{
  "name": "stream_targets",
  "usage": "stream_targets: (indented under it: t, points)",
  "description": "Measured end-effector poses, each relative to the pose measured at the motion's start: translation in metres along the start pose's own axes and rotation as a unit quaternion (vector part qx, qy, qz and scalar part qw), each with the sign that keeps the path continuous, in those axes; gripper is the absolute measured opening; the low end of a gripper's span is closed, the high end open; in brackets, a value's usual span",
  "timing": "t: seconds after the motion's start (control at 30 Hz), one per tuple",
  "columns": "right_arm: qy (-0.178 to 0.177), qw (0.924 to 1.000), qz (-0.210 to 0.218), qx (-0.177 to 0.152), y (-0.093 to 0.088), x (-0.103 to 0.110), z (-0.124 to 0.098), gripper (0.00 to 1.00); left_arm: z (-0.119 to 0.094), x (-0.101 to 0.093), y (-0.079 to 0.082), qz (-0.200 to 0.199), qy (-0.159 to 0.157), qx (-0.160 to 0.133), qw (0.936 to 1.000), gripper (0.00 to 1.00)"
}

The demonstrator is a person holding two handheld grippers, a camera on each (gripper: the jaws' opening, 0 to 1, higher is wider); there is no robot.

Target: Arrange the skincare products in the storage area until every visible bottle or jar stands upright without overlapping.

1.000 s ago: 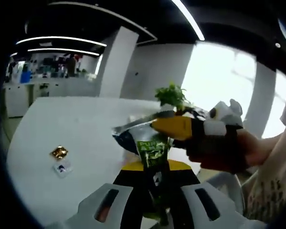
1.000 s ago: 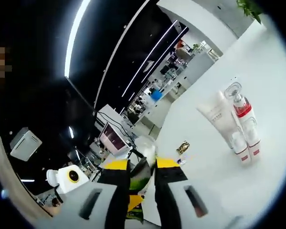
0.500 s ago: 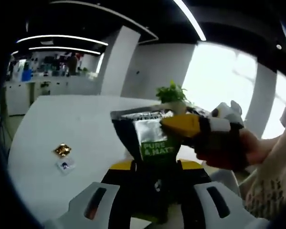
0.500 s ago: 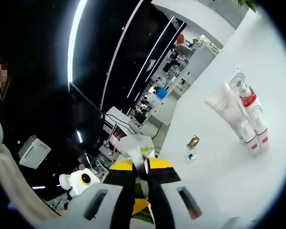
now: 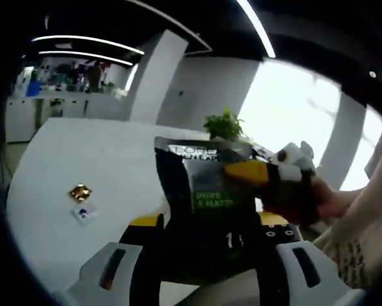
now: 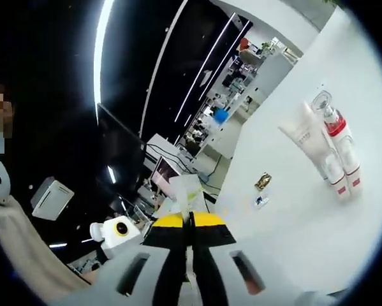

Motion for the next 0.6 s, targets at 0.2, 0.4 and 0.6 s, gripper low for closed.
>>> stream_targets:
  t: [0.2,0.4,0.6]
  points:
    - [0.044,0.9985,0.004,0.032,0.008,0.008,-0.004,0.01,-0.007,0.003,0.001,-0.023,-0.028,-0.005,0.9993,0.58]
    - [0.079,0.9947,-0.004,0.065,0.018,0.019,-0.009,0.01,-0.011,-0.009,0.010,-0.060,-0.125,-0.021,0.9901,0.60]
    - [0.125,0.9883,0.026,0.083,0.026,0.031,-0.014,0.01,-0.012,-0.008,0.015,-0.061,-0.147,-0.026,0.9869,0.52]
Point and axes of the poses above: the point that each gripper's makers call its tool centre point, and the gripper's own axes: z roughly forward along the fingers, x roughly to its left, y roughly out of its top, the point moved 7 cm from there along -z, roughly backward along the fingers, and after that the axes turned 10 degrees about z, right-handed, at the moved point
